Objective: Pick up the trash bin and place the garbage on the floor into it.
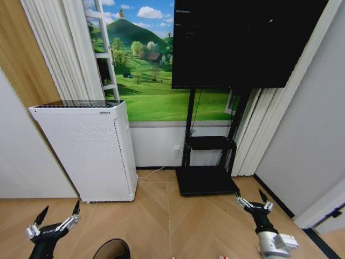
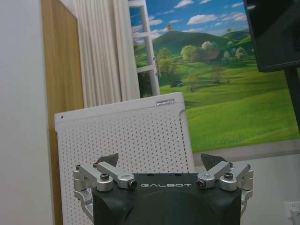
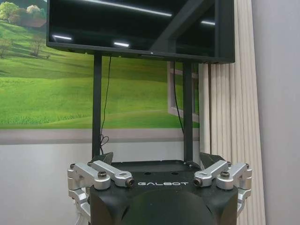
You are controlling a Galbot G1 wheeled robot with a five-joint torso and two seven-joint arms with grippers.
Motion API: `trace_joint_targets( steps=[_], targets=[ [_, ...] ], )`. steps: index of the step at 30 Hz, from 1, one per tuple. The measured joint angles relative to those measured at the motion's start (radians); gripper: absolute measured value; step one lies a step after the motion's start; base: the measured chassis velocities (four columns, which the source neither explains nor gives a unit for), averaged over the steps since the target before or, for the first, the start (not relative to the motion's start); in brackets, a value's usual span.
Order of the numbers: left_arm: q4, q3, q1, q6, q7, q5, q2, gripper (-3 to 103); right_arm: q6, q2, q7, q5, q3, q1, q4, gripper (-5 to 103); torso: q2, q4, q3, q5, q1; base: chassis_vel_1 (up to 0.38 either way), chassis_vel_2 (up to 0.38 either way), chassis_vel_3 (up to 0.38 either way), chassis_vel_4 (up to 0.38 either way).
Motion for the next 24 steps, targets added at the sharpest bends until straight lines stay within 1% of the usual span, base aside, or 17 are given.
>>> trace_joint_targets(
  steps=[4,5,7,10,13,17,19,20,22,24],
  targets=[
    [-0.019,0.024,-0.006,-0.021,0.002,0.047,-0.004,99,0.012,0.008,-0.006,-0.001,0.001,-0.007,0.001,100,-0.003,0.0001,-0.001,-0.0001,-0.001,0.000,0.000,0.000,0.000],
    [-0.019,0.024,-0.006,-0.021,0.002,0.047,-0.004,99,0.012,0.008,-0.006,-0.001,0.001,-0.007,0.001,100,-0.003,0.0001,-0.001,-0.0001,-0.001,0.000,0.000,0.000,0.000],
    [-0.021,0.045,-0.008,-0.036,0.003,0.085,-0.007,100,0.016,0.016,-0.009,-0.009,-0.001,-0.014,0.006,100,-0.014,-0.0001,-0.008,-0.0002,-0.006,0.000,0.000,0.000,0.000],
    [-0.021,0.053,-0.008,-0.038,0.003,0.094,-0.009,100,0.017,0.018,-0.010,-0.013,-0.003,-0.016,0.008,100,-0.021,-0.0001,-0.012,-0.0002,-0.008,0.000,0.000,0.000,0.000],
    [-0.025,0.077,-0.001,-0.035,0.003,0.103,-0.013,100,0.022,0.025,-0.015,-0.025,-0.006,-0.024,0.014,100,-0.041,-0.0001,-0.024,-0.0002,-0.017,0.000,0.000,0.000,0.000],
    [-0.024,0.085,0.000,-0.037,0.003,0.115,-0.017,100,0.027,0.027,-0.019,-0.029,-0.007,-0.026,0.015,100,-0.054,-0.0001,-0.032,-0.0002,-0.022,0.000,0.000,0.000,0.000],
    [-0.022,0.092,0.001,-0.039,0.003,0.123,-0.020,100,0.034,0.027,-0.021,-0.029,-0.007,-0.027,0.015,100,-0.068,0.0000,-0.040,-0.0002,-0.028,0.000,0.000,0.000,0.000],
    [-0.022,0.092,0.001,-0.039,0.003,0.123,-0.020,100,0.034,0.027,-0.021,-0.029,-0.007,-0.027,0.015,100,-0.068,0.0000,-0.040,-0.0002,-0.028,0.000,0.000,0.000,0.000],
    [-0.026,0.098,0.002,-0.038,0.002,0.123,-0.023,100,0.041,0.027,-0.022,-0.029,-0.006,-0.028,0.013,100,-0.083,0.0000,-0.049,-0.0002,-0.034,0.000,0.000,0.000,0.000],
    [-0.027,0.100,0.002,-0.038,0.001,0.122,-0.024,100,0.043,0.027,-0.022,-0.030,-0.006,-0.028,0.012,100,-0.090,0.0000,-0.053,-0.0002,-0.037,0.000,0.000,0.000,0.000]
  ],
)
